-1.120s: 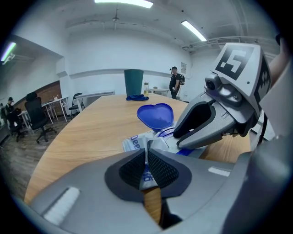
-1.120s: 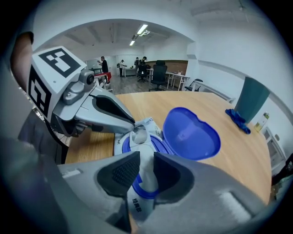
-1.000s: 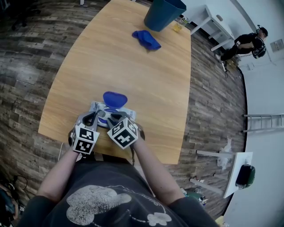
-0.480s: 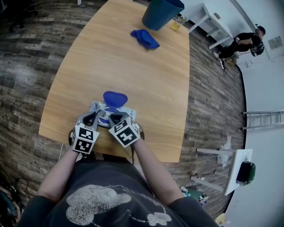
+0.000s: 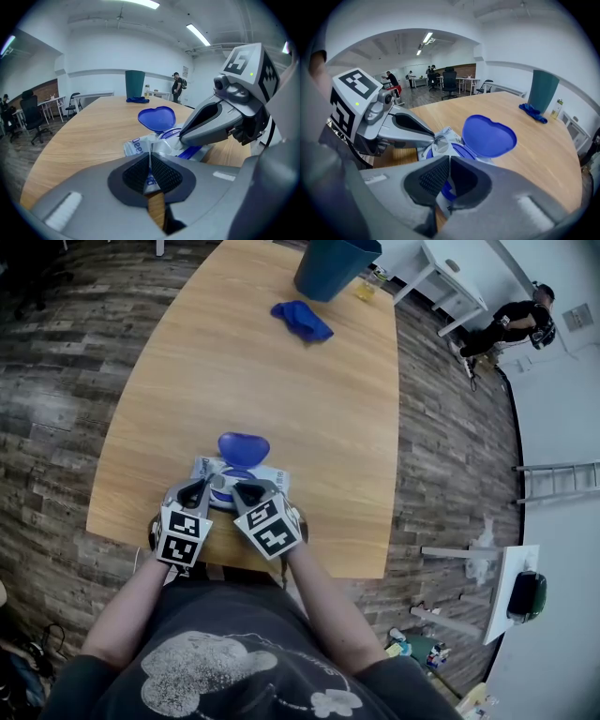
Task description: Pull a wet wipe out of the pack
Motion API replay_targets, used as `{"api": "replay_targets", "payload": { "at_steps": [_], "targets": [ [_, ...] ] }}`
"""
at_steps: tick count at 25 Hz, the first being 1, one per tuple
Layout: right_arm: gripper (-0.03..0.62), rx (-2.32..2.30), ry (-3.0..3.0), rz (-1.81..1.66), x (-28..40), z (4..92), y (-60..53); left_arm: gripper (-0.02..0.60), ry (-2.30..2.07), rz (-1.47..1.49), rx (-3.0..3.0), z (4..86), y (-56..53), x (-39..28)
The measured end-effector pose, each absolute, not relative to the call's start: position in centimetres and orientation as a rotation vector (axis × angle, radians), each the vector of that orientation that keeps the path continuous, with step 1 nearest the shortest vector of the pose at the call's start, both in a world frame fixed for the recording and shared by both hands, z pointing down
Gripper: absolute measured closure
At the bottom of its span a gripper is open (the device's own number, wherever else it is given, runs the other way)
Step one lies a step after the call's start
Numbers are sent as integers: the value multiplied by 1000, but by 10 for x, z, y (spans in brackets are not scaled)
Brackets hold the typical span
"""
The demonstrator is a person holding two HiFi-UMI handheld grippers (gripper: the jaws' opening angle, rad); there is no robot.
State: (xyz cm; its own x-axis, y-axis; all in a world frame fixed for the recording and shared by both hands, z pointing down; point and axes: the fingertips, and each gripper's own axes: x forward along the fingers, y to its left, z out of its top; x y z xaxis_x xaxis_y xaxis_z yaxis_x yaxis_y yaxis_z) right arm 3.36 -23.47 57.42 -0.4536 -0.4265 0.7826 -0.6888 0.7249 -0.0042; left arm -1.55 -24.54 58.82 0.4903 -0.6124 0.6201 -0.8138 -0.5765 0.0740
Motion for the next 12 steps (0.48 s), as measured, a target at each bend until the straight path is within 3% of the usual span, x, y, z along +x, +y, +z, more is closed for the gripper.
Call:
{"api": "replay_targets", "payload": {
  "at_steps": [12],
  "targets": [
    [589,1015,-2201,417,41,521,-238,549,-1158,764,2389,587,-247,-14]
  ]
}}
